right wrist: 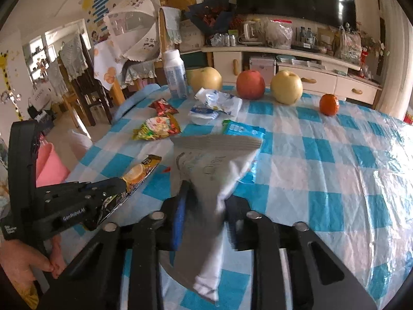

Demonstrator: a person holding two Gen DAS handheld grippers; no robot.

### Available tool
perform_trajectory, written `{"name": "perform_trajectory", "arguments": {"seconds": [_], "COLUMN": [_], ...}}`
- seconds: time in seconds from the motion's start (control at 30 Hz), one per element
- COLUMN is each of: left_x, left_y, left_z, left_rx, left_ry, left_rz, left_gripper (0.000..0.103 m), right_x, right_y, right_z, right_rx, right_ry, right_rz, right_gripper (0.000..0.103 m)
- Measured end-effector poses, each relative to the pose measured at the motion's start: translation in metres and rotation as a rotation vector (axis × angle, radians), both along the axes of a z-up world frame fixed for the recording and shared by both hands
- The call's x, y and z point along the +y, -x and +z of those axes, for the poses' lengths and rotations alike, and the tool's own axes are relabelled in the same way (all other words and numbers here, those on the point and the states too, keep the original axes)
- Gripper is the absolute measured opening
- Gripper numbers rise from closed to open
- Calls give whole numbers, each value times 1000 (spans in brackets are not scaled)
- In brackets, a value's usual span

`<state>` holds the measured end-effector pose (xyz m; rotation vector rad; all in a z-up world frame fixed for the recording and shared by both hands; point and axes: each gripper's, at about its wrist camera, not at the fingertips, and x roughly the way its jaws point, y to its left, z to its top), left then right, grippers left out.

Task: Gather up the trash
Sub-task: 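Lift the COFFEEMIX stick with the left gripper while the right lifts the white pouch, then carry both items to the pink bucket and open both grippers over it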

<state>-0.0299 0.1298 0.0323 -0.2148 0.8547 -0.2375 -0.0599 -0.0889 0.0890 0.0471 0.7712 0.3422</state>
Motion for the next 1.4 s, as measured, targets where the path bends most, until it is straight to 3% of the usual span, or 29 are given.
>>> {"name": "perform_trajectory", "arguments": {"seconds": [0.23,0.53,0.77,0.93,1.13,1.33,1.37,1.4], "left_x": [30,75,143,199,268,296,297,298], "left_y": [7,22,43,61,89,94,94,93], "left_z": [18,47,69,77,72,64,64,63], "left_rx": [-45,-121,-169,-185,-165,-140,-140,-139], "left_ry": [66,89,104,96,107,94,89,81], "left_rz": [43,143,314,460,647,731,736,742], "left_gripper": [10,10,10,10,10,10,18,38], "right_x": [18,74,147,211,281,335,337,337], "right_y": [7,21,26,29,35,27,25,23], "right_z": [11,40,65,75,68,35,29,21], "right_rx": [-23,-72,-71,-69,-53,15,32,61], "right_ry": [1,-39,-146,-165,-173,-126,-126,-135], "right_rz": [18,121,264,370,466,476,471,462], "right_gripper": [21,20,20,20,20,24,32,44]}}
